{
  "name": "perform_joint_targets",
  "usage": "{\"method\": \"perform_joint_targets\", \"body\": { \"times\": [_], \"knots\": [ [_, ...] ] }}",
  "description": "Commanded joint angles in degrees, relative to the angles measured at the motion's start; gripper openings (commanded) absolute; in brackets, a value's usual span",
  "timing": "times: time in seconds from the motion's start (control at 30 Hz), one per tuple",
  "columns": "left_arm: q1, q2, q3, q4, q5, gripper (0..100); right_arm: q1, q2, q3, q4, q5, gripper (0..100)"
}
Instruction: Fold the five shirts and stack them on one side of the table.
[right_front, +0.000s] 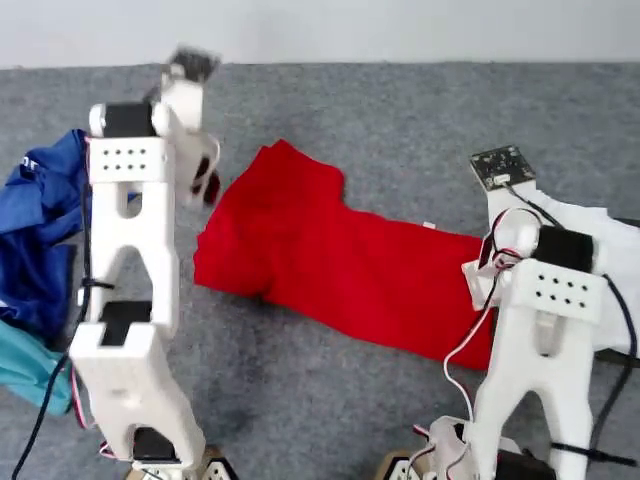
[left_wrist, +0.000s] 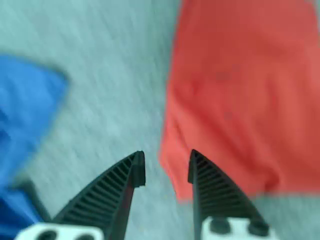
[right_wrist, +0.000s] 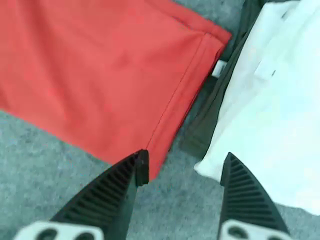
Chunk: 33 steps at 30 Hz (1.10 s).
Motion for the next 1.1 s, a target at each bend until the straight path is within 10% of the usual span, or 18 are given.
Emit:
{"method": "perform_joint_targets", "body": {
  "times": [0.0, 0.53, 1.07],
  "knots": [
    [-0.4, -5.8, 17.1, -1.1, 0.6, 15, 0.7, -2.3, -2.2, 1.7, 0.4, 23.9],
    [-1.8, 3.4, 25.0, -13.3, 0.8, 15, 0.8, -7.6, -2.2, 4.2, 0.6, 23.8],
    [-4.3, 10.1, 8.6, -3.6, -11.6, 6, 0.7, -8.6, 3.3, 3.5, 0.6, 23.8]
  ]
}}
